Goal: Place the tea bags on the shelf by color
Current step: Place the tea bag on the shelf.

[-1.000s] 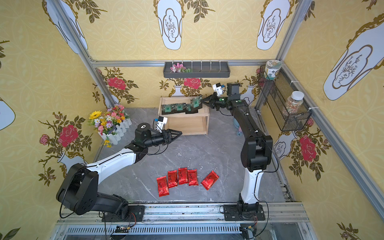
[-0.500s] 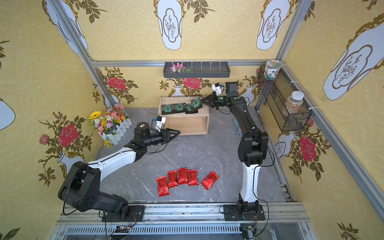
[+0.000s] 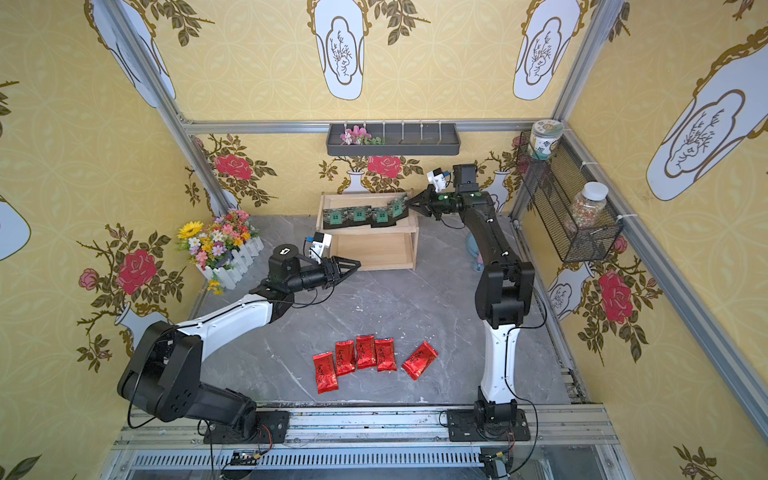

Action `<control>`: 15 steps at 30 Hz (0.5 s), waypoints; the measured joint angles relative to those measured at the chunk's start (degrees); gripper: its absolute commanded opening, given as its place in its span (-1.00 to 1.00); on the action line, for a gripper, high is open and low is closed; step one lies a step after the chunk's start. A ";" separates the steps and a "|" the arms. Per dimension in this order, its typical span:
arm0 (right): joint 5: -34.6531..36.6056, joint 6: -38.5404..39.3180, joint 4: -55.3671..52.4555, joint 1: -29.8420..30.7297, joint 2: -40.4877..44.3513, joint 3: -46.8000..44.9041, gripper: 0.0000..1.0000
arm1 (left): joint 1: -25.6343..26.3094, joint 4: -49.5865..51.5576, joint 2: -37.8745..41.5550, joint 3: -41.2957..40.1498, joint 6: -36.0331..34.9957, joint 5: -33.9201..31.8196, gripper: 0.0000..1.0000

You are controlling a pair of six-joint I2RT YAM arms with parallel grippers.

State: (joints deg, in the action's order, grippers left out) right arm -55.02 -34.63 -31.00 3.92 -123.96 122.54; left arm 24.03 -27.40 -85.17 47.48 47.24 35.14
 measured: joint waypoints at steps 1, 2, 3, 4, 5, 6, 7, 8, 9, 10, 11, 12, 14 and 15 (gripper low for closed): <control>0.00 0.07 -0.48 -0.02 -0.17 0.37 -0.85 | 0.00 -0.02 0.00 0.07 0.00 0.02 -0.03; 0.02 0.20 -0.76 -0.04 -0.44 1.03 -0.83 | 0.00 -0.09 0.00 0.09 0.00 0.15 -0.03; 0.09 0.24 -0.76 -0.04 -0.70 1.60 -0.81 | -0.02 -0.09 0.00 0.09 0.00 0.17 -0.03; 0.11 0.42 -0.83 -0.04 -0.83 2.03 -0.80 | -0.02 -0.02 0.00 0.09 0.00 0.17 -0.03; 0.11 0.48 -1.11 -0.04 -0.85 2.29 -0.77 | -0.02 -0.02 0.00 0.09 0.00 0.17 -0.03; 0.13 0.63 -1.25 -0.07 -0.85 2.47 -0.74 | -0.02 -0.07 0.00 0.09 0.00 0.17 -0.03; 0.15 0.87 -1.64 -0.13 -0.90 2.69 -0.70 | -0.02 -0.07 0.00 0.09 0.00 0.20 -0.03; 0.17 1.11 -2.14 -0.17 -0.96 2.84 -0.69 | -0.02 -0.04 0.00 0.09 0.00 0.20 -0.03; 0.31 1.55 -2.45 -0.26 -1.14 3.10 -0.69 | -0.04 -0.04 0.00 0.09 0.00 0.20 -0.03; 0.44 1.81 -2.84 -0.39 -1.46 3.69 -0.70 | -0.04 -0.07 0.00 0.09 0.00 0.20 -0.03; 0.55 1.95 -3.69 -0.57 -1.97 4.52 -0.70 | -0.04 -0.07 0.00 0.09 0.00 0.22 -0.03; 0.61 2.19 -4.11 -0.74 -2.36 5.16 -0.70 | -0.04 -0.07 -0.04 0.09 0.00 0.22 -0.03; 1.01 2.95 -5.20 -1.01 -2.95 6.12 -0.70 | -0.04 -0.07 -0.15 0.09 0.02 0.31 -0.03; 1.11 3.17 -5.42 -1.18 -3.02 6.23 -0.70 | -0.04 -0.04 -0.20 0.09 0.04 0.39 -0.03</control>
State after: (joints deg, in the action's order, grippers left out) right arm -53.91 -31.46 -36.42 2.74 -126.98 128.77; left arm 23.99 -27.44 -85.36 47.57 47.29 35.53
